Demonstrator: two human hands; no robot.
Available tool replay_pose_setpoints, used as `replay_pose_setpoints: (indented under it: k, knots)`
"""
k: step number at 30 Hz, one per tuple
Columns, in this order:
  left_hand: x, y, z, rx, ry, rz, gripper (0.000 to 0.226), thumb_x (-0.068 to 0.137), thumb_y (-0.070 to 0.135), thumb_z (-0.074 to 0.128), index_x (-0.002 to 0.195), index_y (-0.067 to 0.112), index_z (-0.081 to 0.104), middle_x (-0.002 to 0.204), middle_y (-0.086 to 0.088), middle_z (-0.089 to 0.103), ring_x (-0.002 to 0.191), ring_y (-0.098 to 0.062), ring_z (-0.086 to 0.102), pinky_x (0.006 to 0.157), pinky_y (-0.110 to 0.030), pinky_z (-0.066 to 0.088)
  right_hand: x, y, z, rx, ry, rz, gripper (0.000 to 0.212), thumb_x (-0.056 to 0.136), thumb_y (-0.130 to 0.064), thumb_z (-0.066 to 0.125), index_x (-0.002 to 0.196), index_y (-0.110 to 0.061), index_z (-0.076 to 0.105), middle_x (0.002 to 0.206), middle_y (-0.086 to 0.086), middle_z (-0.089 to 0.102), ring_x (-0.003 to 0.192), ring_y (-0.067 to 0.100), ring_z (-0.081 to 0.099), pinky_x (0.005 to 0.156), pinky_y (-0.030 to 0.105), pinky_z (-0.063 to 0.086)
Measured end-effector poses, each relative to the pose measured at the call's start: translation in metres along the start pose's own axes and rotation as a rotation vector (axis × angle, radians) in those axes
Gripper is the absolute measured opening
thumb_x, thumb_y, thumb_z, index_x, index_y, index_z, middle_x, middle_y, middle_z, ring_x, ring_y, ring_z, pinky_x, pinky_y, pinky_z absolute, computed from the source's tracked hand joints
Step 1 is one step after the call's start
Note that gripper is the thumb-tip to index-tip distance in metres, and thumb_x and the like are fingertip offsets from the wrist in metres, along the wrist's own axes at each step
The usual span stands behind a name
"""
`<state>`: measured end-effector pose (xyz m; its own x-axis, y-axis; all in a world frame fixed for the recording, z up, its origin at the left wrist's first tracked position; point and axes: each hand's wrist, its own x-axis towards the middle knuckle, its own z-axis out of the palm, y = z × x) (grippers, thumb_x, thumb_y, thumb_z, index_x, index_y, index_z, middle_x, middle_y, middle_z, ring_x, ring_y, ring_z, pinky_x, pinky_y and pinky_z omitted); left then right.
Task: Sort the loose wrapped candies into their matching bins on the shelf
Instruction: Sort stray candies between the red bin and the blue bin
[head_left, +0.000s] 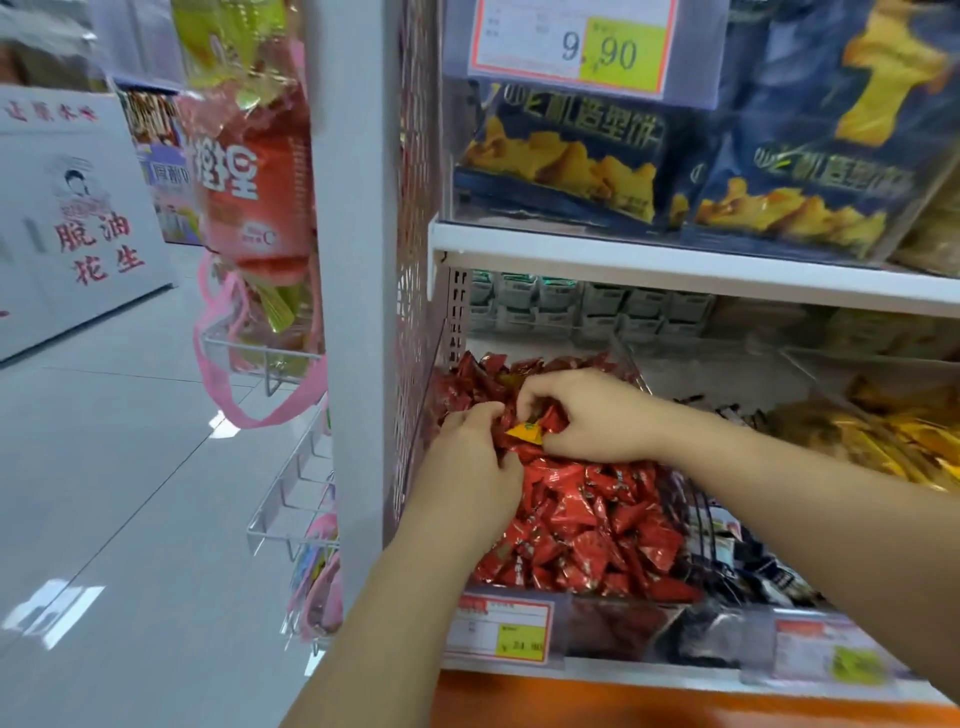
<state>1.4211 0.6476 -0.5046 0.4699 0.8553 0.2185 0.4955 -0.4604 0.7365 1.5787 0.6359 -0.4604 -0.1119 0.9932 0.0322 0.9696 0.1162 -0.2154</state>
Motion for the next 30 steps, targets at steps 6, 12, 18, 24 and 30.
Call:
replay_pose_setpoints:
  k: [6,12,18,24,30]
  knots:
    - [-0.002,0.002,-0.006,-0.126,0.053,0.008,0.062,0.093,0.015,0.052,0.149,0.024,0.024,0.146,-0.001,0.039,0.131,-0.015,0.04,0.103,-0.02,0.028,0.013,-0.003,-0.005,0.34,0.246,0.162,0.015,0.083,-0.028,0.067,0.096,-0.025,0.058,0.097,-0.009,0.062,0.089,0.008,0.056,0.072,0.017,0.04]
    - [-0.002,0.002,-0.006,-0.241,0.105,-0.014,0.058,0.093,0.015,0.052,0.146,0.029,0.03,0.142,0.006,0.043,0.126,-0.009,0.043,0.102,-0.021,0.031,0.054,0.012,-0.004,0.191,0.257,0.249,0.023,0.09,-0.03,0.061,0.11,-0.02,0.058,0.1,-0.009,0.057,0.091,0.009,0.052,0.075,0.019,0.038]
    - [0.001,0.0,-0.002,-0.258,0.127,-0.042,0.06,0.093,0.013,0.051,0.146,0.031,0.028,0.14,0.008,0.045,0.124,-0.009,0.044,0.096,-0.016,0.03,0.085,0.031,0.003,0.087,0.037,0.192,0.026,0.085,-0.035,0.066,0.1,-0.014,0.062,0.101,0.001,0.062,0.095,0.016,0.056,0.079,0.026,0.041]
    - [0.005,-0.001,-0.001,-0.232,0.128,-0.038,0.06,0.093,0.014,0.053,0.145,0.032,0.03,0.137,0.008,0.046,0.122,-0.008,0.045,0.098,-0.018,0.032,0.096,0.033,0.009,-0.003,-0.002,0.168,0.037,0.081,-0.026,0.072,0.112,-0.011,0.058,0.103,0.002,0.058,0.091,0.013,0.05,0.076,0.022,0.035]
    - [0.007,-0.002,0.002,-0.205,0.135,-0.025,0.059,0.092,0.015,0.053,0.144,0.032,0.03,0.137,0.009,0.045,0.121,-0.005,0.044,0.093,-0.014,0.028,0.089,0.025,0.004,0.01,0.048,0.154,0.029,0.081,-0.028,0.071,0.104,-0.012,0.065,0.093,-0.004,0.057,0.088,0.012,0.053,0.062,0.018,0.034]
